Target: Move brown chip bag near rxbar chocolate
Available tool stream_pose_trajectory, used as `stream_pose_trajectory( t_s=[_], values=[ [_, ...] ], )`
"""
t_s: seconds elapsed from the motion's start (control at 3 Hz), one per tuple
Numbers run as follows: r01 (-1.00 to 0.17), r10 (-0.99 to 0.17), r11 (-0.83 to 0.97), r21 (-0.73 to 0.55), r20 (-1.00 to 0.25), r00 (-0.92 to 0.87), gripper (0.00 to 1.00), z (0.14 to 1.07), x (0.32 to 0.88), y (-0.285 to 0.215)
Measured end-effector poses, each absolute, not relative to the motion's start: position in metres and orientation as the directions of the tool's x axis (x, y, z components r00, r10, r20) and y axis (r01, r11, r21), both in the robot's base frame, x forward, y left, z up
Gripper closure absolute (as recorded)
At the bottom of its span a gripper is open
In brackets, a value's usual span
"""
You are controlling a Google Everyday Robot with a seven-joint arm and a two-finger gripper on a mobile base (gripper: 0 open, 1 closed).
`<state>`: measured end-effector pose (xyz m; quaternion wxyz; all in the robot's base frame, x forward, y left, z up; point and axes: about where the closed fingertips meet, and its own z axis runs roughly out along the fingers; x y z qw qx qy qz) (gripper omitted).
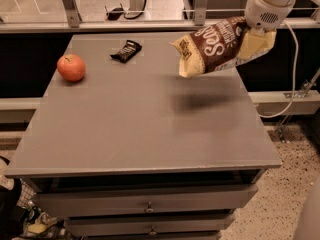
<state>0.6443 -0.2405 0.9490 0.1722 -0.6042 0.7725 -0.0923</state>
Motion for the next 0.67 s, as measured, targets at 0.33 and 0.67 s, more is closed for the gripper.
stream_pose_trajectory(
  t_s=[0.33,0.67],
  values=[
    [-0.871,-0.955,0.296,-0.393,-0.149,-0.257,1.0,0.948,0.673,-0.254],
    [-0.824,-0.95,0.313,-0.473,-0.17,-0.263,1.0,0.949,0.709,-0.246]
  ],
)
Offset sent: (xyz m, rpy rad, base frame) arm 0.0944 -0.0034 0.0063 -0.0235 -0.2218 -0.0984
